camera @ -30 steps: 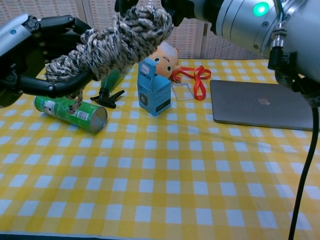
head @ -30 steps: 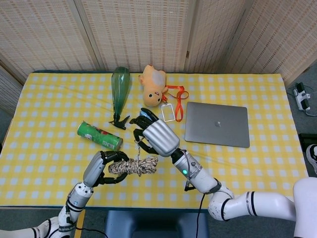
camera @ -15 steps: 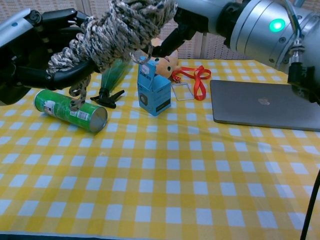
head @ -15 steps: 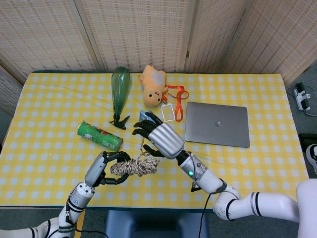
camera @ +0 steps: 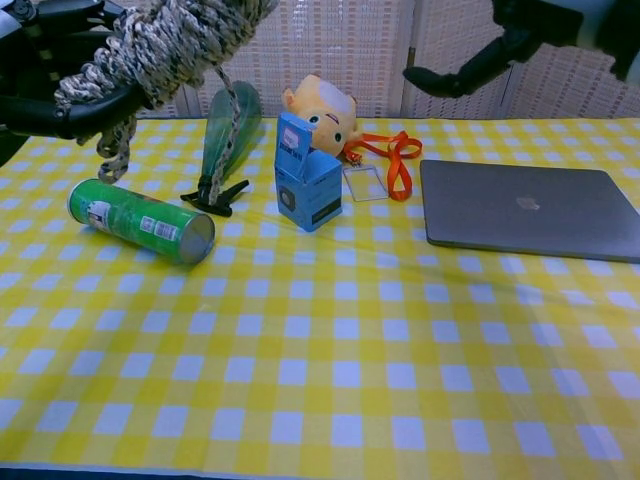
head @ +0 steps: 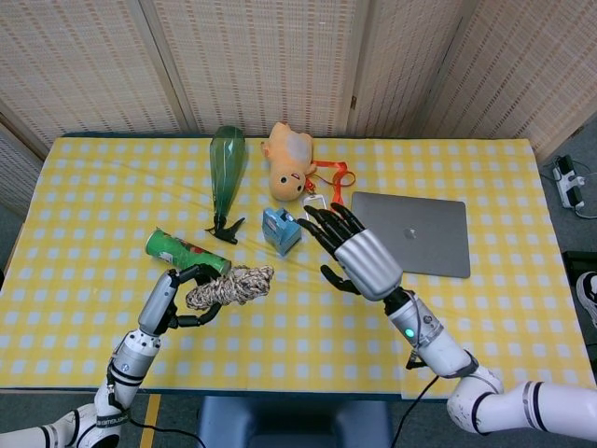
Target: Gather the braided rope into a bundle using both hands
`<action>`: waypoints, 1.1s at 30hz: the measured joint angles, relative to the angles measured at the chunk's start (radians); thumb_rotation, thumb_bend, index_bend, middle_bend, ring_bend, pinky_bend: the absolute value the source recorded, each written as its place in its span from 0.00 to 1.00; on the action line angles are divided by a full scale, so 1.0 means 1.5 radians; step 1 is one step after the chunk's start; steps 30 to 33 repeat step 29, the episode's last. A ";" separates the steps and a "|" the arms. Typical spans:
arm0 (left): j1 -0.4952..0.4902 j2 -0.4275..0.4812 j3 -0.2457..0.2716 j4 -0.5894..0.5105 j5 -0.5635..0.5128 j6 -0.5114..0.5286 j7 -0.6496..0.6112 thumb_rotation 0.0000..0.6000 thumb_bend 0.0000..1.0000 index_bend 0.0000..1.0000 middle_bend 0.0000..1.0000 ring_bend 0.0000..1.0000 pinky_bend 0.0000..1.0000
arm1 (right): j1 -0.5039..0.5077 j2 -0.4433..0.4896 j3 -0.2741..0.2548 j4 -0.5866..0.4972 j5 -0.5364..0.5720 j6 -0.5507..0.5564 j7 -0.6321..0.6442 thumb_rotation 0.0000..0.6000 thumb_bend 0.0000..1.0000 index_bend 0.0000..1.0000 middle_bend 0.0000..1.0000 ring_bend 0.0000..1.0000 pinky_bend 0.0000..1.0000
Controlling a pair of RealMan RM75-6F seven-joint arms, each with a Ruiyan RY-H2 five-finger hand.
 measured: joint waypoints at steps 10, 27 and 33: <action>0.012 0.021 -0.027 0.025 -0.044 -0.011 0.004 1.00 0.66 0.78 0.71 0.62 0.69 | -0.156 0.093 -0.091 -0.027 -0.037 0.135 0.005 1.00 0.46 0.00 0.03 0.08 0.06; 0.026 0.025 -0.046 0.034 -0.063 -0.010 0.013 1.00 0.66 0.78 0.71 0.62 0.69 | -0.363 0.071 -0.183 0.163 -0.124 0.302 0.177 1.00 0.46 0.00 0.00 0.06 0.01; 0.028 0.025 -0.048 0.034 -0.063 -0.009 0.010 1.00 0.66 0.78 0.71 0.62 0.69 | -0.374 0.067 -0.187 0.178 -0.128 0.305 0.195 1.00 0.46 0.00 0.00 0.05 0.01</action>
